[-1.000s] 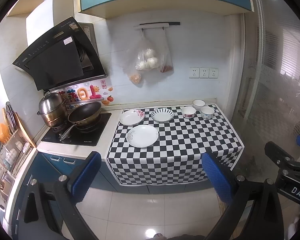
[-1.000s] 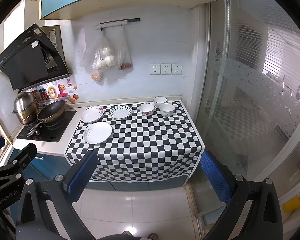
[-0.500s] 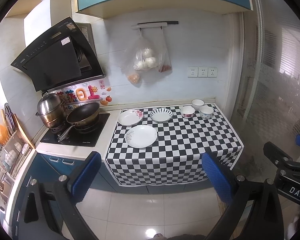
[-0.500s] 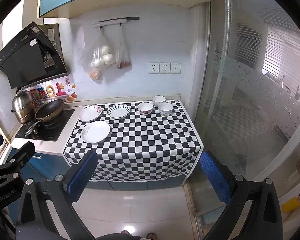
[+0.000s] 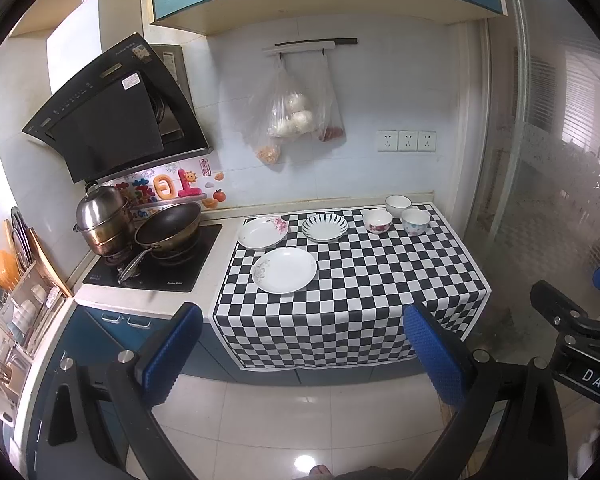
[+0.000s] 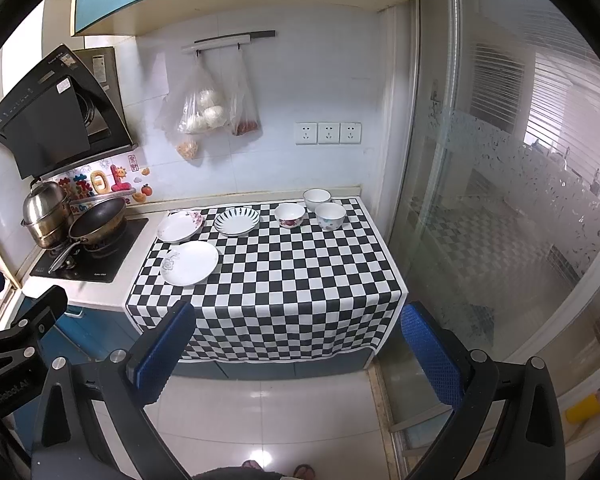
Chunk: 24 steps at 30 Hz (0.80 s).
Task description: Organize plates and bowls
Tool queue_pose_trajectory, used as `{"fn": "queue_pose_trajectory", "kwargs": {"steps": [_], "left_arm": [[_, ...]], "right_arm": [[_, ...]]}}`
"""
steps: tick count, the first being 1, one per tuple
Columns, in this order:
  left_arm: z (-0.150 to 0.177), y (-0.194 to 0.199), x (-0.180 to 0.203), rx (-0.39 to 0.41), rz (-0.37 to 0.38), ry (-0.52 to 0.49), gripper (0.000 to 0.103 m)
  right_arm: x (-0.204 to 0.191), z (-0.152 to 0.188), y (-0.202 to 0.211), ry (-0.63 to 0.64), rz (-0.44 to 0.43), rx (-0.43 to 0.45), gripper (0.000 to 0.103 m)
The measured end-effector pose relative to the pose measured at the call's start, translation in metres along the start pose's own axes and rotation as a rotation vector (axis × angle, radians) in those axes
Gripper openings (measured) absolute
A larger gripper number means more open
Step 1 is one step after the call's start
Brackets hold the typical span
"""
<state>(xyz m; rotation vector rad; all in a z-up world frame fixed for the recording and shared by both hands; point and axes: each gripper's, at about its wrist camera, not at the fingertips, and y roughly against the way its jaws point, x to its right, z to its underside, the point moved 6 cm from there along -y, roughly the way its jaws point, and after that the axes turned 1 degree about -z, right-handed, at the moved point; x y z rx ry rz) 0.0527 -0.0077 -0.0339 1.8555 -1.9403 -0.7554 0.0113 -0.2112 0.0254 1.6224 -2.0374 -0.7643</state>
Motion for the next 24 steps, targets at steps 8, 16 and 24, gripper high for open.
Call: {"fn": "queue_pose_trajectory", "kwargs": {"steps": [8, 16, 24], "left_arm": [[0.0037, 0.0006, -0.0016, 0.002, 0.002, 0.001, 0.103], [0.0045, 0.0006, -0.0014, 0.000, 0.004, 0.004, 0.103], [0.0060, 0.0033, -0.0006, 0.006, 0.001, 0.008, 0.103]], "right_arm": [[0.0021, 0.0001, -0.0034, -0.004, 0.001, -0.002, 0.103], [0.0049, 0.0012, -0.0046, -0.003, 0.003, 0.000, 0.103], [0.0065, 0.0036, -0.0031, -0.003, 0.002, 0.001, 0.103]]}}
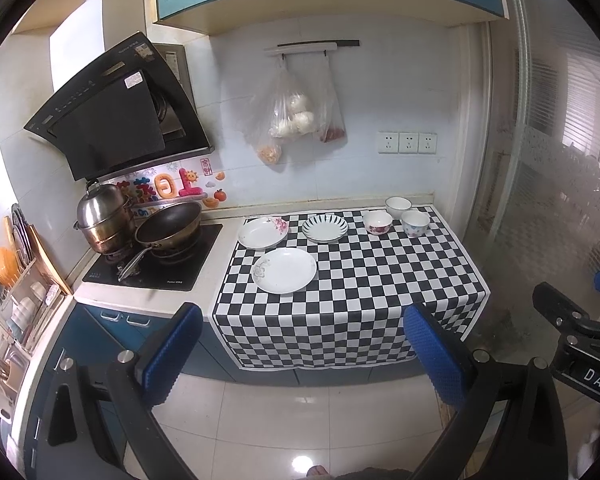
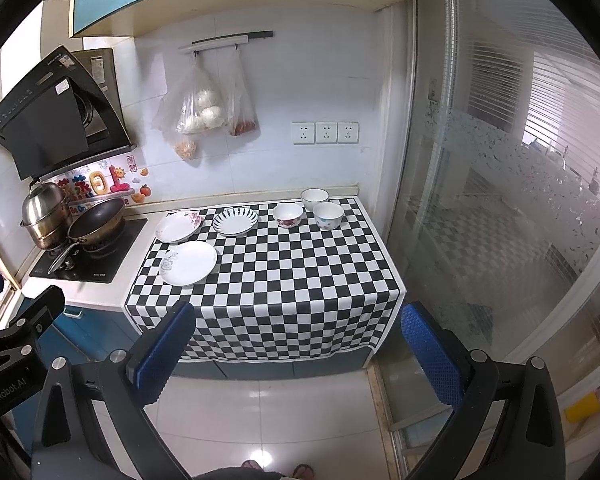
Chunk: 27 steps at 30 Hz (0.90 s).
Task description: Organize plates and bowls
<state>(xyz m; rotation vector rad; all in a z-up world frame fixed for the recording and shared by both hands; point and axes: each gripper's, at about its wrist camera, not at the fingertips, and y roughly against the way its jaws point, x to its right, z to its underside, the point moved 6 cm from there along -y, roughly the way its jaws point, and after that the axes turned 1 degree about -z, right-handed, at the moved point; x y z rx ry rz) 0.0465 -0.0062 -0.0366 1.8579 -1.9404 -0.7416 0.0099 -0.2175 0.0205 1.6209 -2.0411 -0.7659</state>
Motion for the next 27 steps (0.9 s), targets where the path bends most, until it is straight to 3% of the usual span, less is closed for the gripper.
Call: {"fn": "queue_pose_trajectory", "kwargs": {"steps": [18, 27], "left_arm": [[0.000, 0.000, -0.001, 0.005, -0.008, 0.007, 0.103], [-0.009, -0.047, -0.009, 0.022, -0.145, 0.034, 0.103]], "right_arm": [[-0.003, -0.004, 0.001, 0.003, -0.004, 0.020, 0.103], [0.005, -0.011, -0.047, -0.024, -0.071, 0.001, 0.103]]}}
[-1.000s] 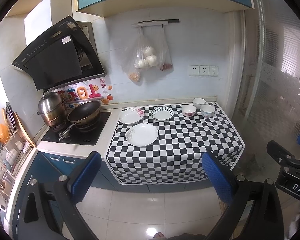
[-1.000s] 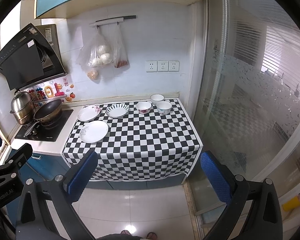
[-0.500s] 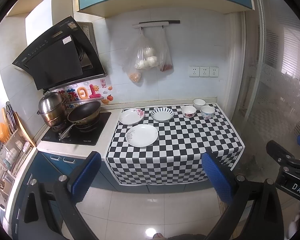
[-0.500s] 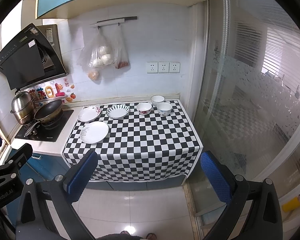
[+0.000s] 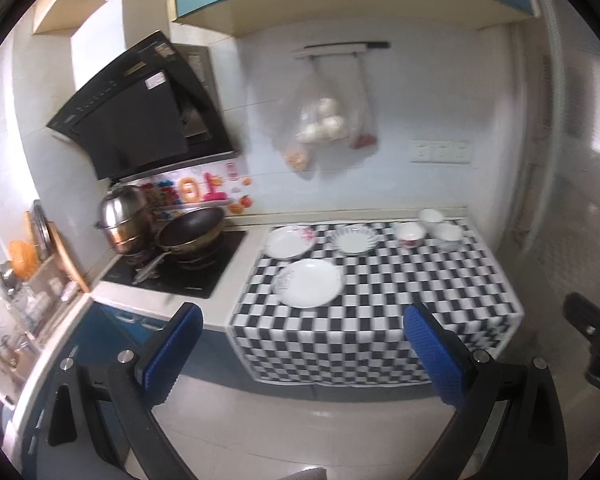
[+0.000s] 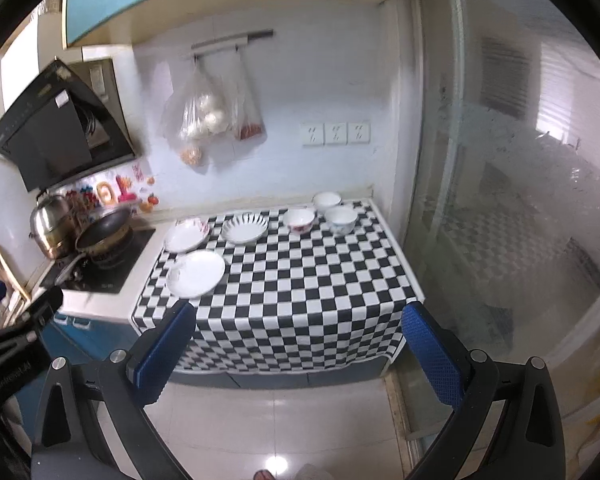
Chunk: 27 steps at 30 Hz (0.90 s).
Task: Organize plates and bowls
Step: 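Move both grippers toward the grey-flower white plate on the cloth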
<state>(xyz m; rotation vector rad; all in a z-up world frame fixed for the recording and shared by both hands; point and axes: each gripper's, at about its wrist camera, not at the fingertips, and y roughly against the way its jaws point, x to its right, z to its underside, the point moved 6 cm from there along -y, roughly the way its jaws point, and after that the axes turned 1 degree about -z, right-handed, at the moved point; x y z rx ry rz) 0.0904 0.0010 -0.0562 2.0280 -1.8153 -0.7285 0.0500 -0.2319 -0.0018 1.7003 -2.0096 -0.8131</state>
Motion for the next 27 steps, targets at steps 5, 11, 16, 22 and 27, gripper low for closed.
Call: {"fn": "queue_pose_trajectory", "kwargs": {"steps": [5, 11, 16, 22, 27], "left_arm": [[0.000, -0.052, -0.002, -0.068, -0.034, 0.010, 0.103], [-0.011, -0.122, -0.010, -0.114, -0.046, 0.014, 0.103], [-0.025, -0.209, -0.023, -0.180, -0.004, 0.016, 0.103], [-0.044, -0.322, -0.046, -0.289, 0.080, -0.001, 0.103], [-0.041, -0.418, -0.065, -0.409, 0.142, -0.018, 0.103]], "right_arm": [[-0.010, 0.001, -0.060, 0.035, -0.038, -0.073, 0.103], [-0.040, -0.005, -0.135, 0.061, -0.056, -0.150, 0.103], [-0.074, -0.019, -0.213, 0.061, -0.042, -0.201, 0.103], [-0.127, -0.048, -0.326, -0.007, -0.055, -0.255, 0.103], [-0.171, -0.056, -0.420, -0.055, -0.092, -0.342, 0.103]]}}
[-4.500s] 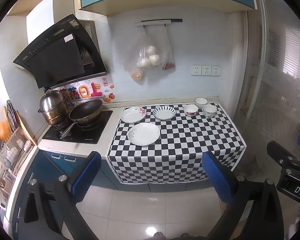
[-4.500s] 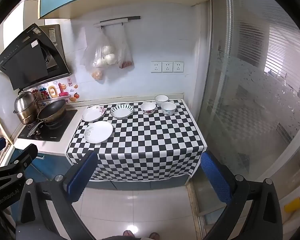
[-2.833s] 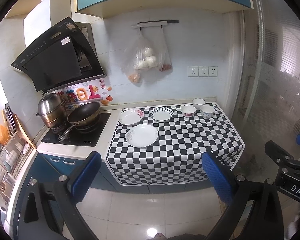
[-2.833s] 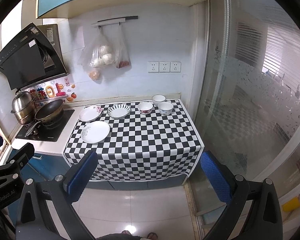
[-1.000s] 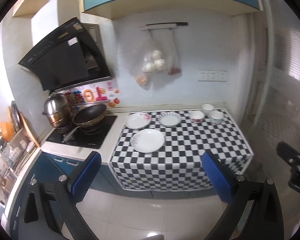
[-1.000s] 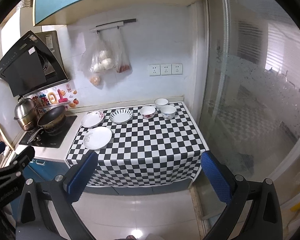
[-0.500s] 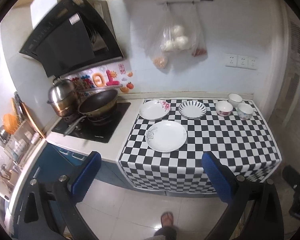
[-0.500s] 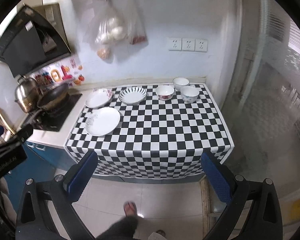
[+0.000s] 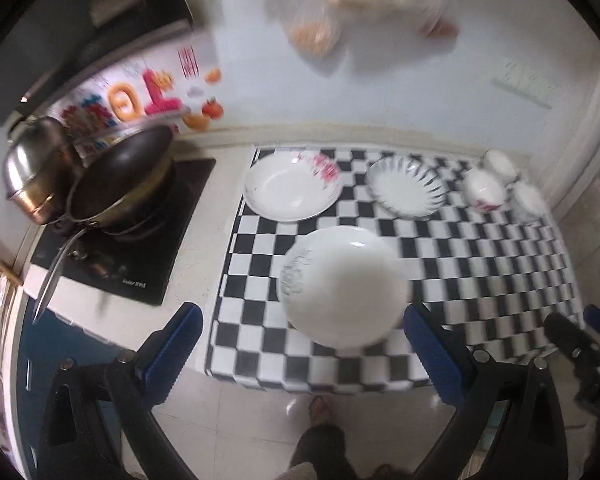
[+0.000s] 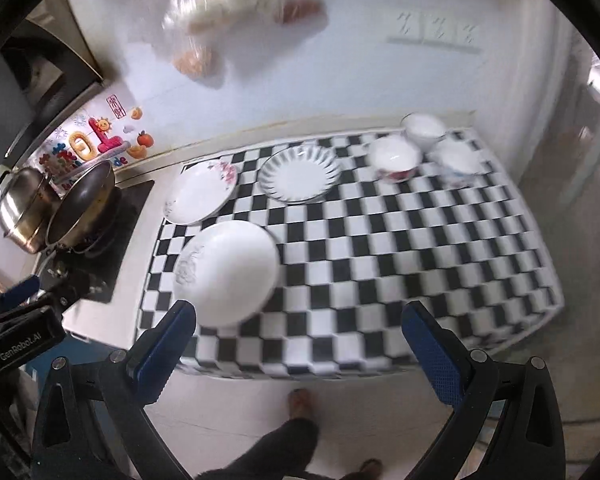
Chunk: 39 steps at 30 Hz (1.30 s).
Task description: Organize plates and bowls
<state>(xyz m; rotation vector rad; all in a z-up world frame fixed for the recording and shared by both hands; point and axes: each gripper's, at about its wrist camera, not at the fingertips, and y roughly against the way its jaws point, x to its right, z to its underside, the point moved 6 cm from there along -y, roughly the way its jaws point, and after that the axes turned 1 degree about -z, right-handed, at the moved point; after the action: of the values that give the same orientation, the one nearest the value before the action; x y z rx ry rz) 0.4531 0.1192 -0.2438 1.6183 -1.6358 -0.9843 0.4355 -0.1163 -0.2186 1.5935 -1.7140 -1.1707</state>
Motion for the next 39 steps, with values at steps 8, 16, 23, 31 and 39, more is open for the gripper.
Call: {"fn": "queue_pose_trajectory", "kwargs": {"steps": [8, 16, 23, 31, 39], "left_arm": [[0.001, -0.164, -0.039, -0.259, 0.052, 0.003, 0.081], [0.011, -0.240, -0.046, -0.387, 0.146, 0.098, 0.053], [0.009, -0.274, -0.032, -0.477, 0.269, 0.124, 0.031], [-0.002, -0.281, -0.024, -0.484, 0.259, 0.110, 0.029], [0.001, -0.271, 0.005, -0.483, 0.239, 0.049, 0.029]], "right_arm": [[-0.030, -0.010, -0.175, -0.104, -0.066, -0.248, 0.103], [-0.029, 0.000, -0.282, -0.157, -0.068, -0.418, 0.102], [-0.027, 0.007, -0.332, -0.213, -0.111, -0.506, 0.070], [-0.028, 0.004, -0.341, -0.175, -0.117, -0.551, 0.026], [-0.015, -0.004, -0.333, -0.124, -0.118, -0.545, 0.021]]}}
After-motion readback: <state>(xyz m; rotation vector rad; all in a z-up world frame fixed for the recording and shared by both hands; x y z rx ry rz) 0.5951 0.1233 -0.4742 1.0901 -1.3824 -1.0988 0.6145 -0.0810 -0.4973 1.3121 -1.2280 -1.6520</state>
